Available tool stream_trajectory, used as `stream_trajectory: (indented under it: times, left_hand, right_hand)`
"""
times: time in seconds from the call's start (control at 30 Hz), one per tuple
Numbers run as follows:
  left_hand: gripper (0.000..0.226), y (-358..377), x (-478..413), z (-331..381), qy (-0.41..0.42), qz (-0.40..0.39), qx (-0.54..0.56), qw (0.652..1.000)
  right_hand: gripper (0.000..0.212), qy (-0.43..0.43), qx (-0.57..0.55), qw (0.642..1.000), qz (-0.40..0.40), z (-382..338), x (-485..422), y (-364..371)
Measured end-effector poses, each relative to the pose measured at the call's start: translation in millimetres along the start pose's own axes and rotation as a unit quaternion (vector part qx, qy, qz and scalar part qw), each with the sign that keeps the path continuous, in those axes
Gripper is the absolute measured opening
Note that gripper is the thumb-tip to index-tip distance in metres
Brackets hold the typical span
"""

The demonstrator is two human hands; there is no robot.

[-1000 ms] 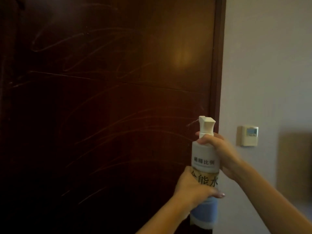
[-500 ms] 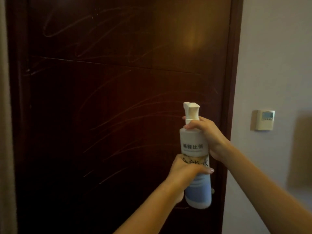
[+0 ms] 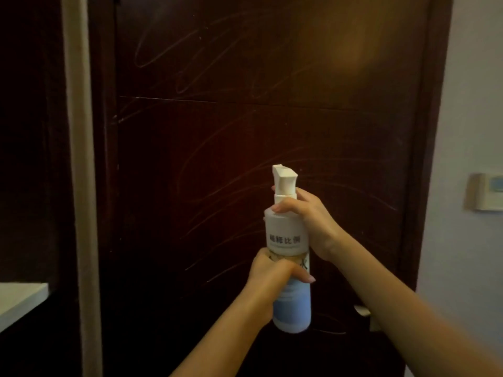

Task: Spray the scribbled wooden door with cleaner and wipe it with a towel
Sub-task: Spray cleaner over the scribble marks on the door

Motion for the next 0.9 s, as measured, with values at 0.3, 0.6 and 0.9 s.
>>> stream_trajectory:
  times: [0.3,0.6,0.9]
  left_hand:
    - [0.059,-93.8,23.4,-30.2,-0.045,0.099,-0.014,0.994]
    - [0.069,-136.7,50.0,-52.4,-0.054,0.149,0.019,0.987]
    - [0.046,-181.2,75.2,-37.6,-0.01,0.173,0.042,0.984]
  right_hand:
    - [0.039,0.018,-0.047,0.999,-0.02,16.2,6.5,98.4]
    - [0.029,0.013,-0.079,0.995,-0.065,14.8,20.7,148.9]
    - [0.048,-0.004,-0.096,0.995,-0.034,-13.7,10.1,197.5]
Point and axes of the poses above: each hand's wrist, its own x-axis away from the middle knuckle, its own y-axis out of the palm, z = x × y, the point moved 7 cm from there along -x, towards the middle knuckle, and after that the axes turned 14 degrees about -y, right-handed, at the moved point
